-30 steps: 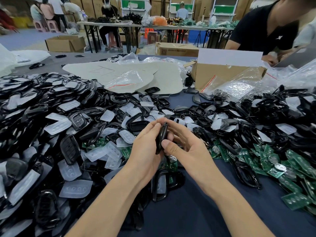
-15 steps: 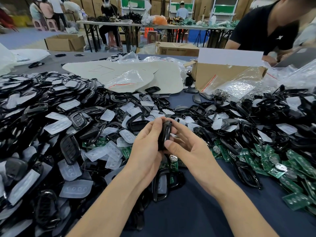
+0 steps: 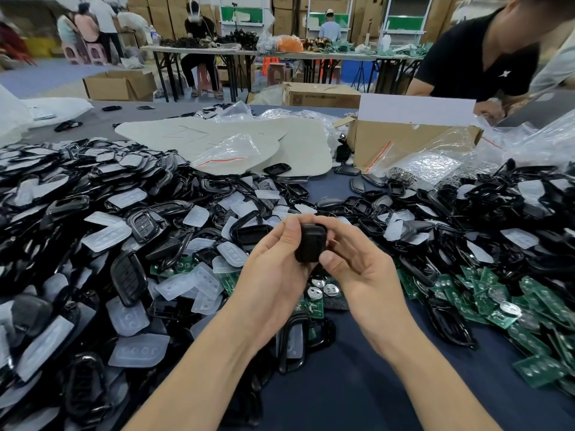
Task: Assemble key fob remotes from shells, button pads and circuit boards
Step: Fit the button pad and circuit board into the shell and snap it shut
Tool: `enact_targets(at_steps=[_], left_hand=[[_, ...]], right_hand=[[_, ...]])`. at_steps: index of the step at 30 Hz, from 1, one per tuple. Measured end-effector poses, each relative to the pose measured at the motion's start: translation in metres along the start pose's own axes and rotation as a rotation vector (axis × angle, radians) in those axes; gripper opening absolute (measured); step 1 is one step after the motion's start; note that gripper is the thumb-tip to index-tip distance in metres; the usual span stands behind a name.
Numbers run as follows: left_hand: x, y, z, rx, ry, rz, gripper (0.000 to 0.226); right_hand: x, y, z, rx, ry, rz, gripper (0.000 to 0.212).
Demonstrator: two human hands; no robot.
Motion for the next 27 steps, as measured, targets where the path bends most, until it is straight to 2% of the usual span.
enact_targets(at_steps=[4,9,13,15,17,19,23,27], left_hand=[[0.003,-0.003,-0.001,0.013,0.059,-0.024,0.029],[0.009,-0.004,-0.003,0.024,0.099,-0.077,0.034],[0.015,-0.005,-0.003,0.040,0.140,-0.071,0.029],[0.018,-0.008,-0.004,0.098,0.137,0.048,0.031],[0.020,-0.012,-0.007,0.193,0.128,0.301,0.035],[0.029,-0.014,-0.014,0.270,0.146,0.492,0.028],[0.048,-0.007,-0.033,0.321,0.160,0.533,0.018],[0.079,0.006,-0.058,0.306,0.250,0.532,0.016]], right_hand=[[-0.003,0.000,0.000,-0.010,-0.017,0.030,0.058],[-0.007,0.001,0.000,-0.009,-0.044,0.039,0.061],[-0.010,-0.001,0.001,0.000,-0.057,0.126,0.056],[-0.012,-0.006,0.001,0.030,-0.066,0.219,0.052],[-0.012,-0.010,0.000,0.058,-0.092,0.337,0.049],[-0.012,-0.013,-0.004,0.081,-0.144,0.440,0.044],[-0.016,-0.013,-0.031,0.113,-0.247,0.531,0.044],[-0.036,0.003,-0.073,0.082,-0.344,0.586,0.050]])
Point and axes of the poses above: each hand's wrist, its own z-axis towards the middle knuckle, its own x-axis out of the palm, y = z × x, the point moved 9 cm from there along z, towards the middle knuckle, and after that the axes turned 10 degrees about x, right-handed, at the moved point
